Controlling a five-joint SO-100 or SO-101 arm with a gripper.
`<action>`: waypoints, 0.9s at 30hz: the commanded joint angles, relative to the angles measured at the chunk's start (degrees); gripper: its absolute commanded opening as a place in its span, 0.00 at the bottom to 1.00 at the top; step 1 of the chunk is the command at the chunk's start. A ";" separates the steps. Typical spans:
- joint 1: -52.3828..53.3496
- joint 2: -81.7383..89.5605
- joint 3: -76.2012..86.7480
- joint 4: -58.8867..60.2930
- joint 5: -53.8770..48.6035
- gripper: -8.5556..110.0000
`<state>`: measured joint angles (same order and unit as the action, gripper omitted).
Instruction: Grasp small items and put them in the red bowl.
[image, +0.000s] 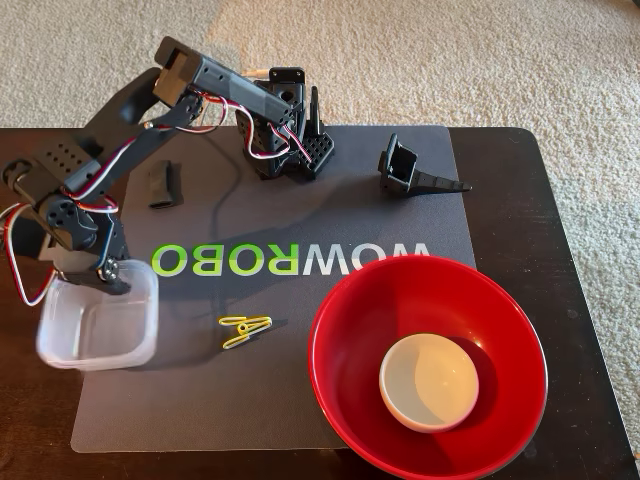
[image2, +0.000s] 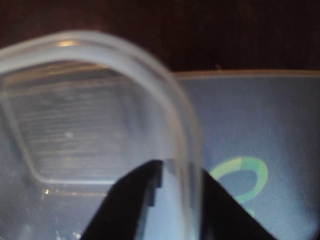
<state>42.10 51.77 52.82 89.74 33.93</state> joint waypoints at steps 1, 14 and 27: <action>-0.97 2.29 -1.58 1.58 0.26 0.07; -18.98 33.57 1.58 2.37 0.62 0.07; -62.75 46.76 5.36 1.76 3.43 0.07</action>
<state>-13.01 97.29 58.62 92.02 36.56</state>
